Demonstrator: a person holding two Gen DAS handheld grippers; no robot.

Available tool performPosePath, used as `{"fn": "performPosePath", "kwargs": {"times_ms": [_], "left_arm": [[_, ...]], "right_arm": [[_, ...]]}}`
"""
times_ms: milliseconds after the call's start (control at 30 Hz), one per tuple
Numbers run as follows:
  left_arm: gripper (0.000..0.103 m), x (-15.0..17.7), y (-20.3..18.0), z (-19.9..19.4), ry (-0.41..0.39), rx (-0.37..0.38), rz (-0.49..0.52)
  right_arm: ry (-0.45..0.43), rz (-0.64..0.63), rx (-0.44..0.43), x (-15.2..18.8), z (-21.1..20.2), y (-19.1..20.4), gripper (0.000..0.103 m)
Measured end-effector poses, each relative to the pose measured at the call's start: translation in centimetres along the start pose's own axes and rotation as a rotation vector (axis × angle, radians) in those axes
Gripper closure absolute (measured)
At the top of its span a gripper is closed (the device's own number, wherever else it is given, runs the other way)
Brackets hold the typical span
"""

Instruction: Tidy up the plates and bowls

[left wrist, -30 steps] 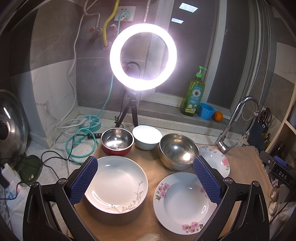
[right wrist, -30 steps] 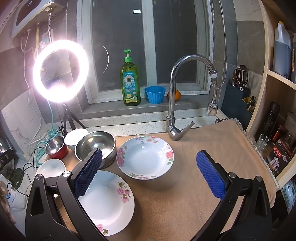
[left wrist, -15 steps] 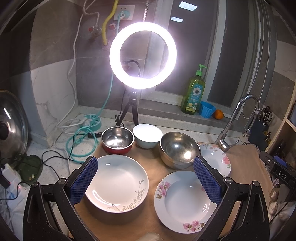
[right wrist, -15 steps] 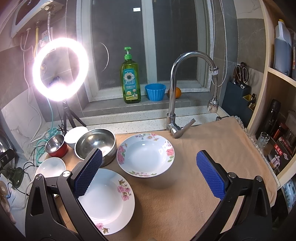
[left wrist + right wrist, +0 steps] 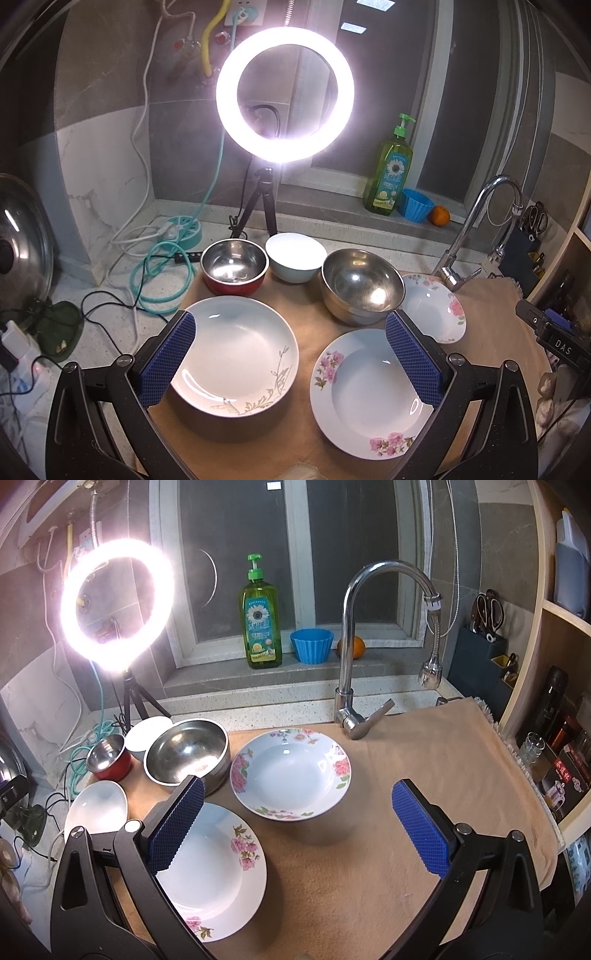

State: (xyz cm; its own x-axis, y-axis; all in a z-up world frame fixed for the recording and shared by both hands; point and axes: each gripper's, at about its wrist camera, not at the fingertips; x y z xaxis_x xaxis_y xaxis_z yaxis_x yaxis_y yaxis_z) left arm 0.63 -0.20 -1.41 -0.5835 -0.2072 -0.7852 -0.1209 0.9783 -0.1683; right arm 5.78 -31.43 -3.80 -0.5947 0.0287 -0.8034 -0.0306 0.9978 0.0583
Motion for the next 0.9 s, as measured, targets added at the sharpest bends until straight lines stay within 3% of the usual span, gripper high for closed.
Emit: {"fn": "performPosePath", "kwargs": {"times_ms": [267,500,767,900], "left_arm": [[0.011,0.8,0.2,1.8,0.073,0.049,-0.032],[0.031,2.2,0.3,3.8,0.177,0.115,-0.077],[0.052,4.4,0.3,5.7,0.295,0.171,-0.105],[0.061,5.8,0.3,6.9,0.382,0.203,-0.132]], "right_arm": [[0.061,0.008,-0.033,0.6,1.7,-0.9,0.000],[0.132,0.014,-0.075,1.3,3.2,-1.6,0.005],[0.293,0.068,-0.176,3.4,6.3,-2.6,0.031],[0.391,0.122,-0.269,4.8,8.2,-2.8,0.035]]}}
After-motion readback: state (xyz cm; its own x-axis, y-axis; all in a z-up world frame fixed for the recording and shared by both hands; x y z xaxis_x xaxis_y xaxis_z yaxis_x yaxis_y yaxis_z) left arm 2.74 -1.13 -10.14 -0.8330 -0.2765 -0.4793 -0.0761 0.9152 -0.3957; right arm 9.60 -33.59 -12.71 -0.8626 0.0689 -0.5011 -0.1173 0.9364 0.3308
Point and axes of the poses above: each gripper's, at about its wrist camera, not at the fingertips, and z roughly the way its jaws point, y to its left, x to its underside
